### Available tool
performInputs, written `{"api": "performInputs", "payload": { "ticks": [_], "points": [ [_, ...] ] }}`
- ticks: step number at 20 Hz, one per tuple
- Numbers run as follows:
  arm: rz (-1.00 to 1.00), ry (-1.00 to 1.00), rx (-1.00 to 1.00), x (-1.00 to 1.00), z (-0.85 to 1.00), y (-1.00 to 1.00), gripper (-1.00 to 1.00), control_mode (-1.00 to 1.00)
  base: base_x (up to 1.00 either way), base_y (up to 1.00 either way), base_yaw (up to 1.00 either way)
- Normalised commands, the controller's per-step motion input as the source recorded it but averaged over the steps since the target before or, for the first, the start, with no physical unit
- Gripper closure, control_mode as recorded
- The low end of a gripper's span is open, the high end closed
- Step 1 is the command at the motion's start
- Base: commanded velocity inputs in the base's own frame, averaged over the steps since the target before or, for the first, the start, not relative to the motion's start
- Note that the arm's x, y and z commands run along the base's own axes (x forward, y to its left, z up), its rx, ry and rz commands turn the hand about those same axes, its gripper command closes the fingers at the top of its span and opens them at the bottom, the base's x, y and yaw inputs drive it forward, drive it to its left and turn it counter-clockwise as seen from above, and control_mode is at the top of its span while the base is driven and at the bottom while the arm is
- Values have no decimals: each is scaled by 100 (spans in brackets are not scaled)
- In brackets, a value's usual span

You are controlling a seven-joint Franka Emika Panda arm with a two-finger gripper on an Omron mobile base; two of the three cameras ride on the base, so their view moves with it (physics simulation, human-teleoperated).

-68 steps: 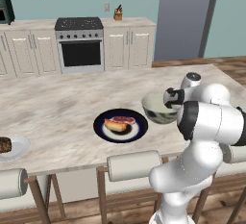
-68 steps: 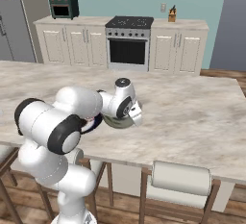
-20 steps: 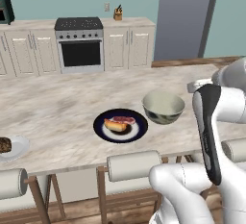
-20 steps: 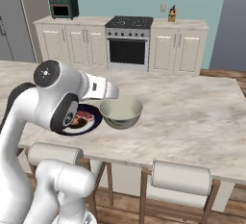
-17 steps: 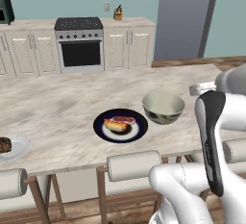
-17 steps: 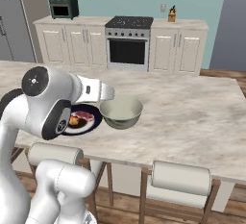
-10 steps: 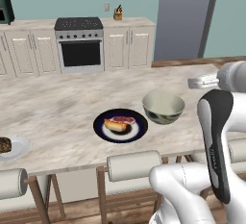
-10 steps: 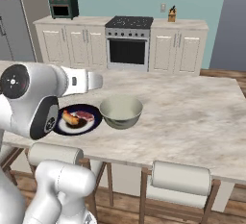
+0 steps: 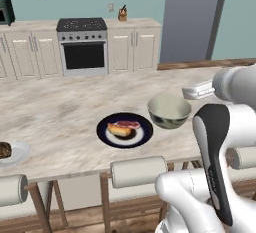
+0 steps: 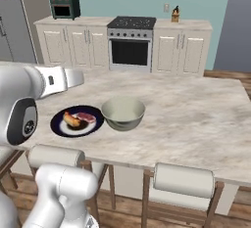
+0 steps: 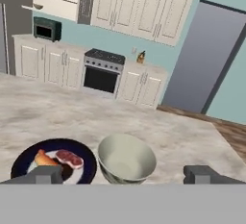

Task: Take the smaller bowl and place it next to the appetizer plate on the dining counter , and place the larger bowl next to the plate with cooked food.

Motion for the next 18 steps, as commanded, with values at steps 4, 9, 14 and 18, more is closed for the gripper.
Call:
{"api": "performInputs", "payload": {
  "ticks": [4, 9, 14, 18],
  "points": [
    [0, 0, 0, 0, 0, 0, -100, 100, -57, -29, 2],
    [0, 0, 0, 0, 0, 0, -100, 100, -99, 6, 19],
    [0, 0, 0, 0, 0, 0, -100, 100, -46, 88, 14],
    [0, 0, 0, 0, 0, 0, -100, 100, 0, 100, 10]
  ]
}}
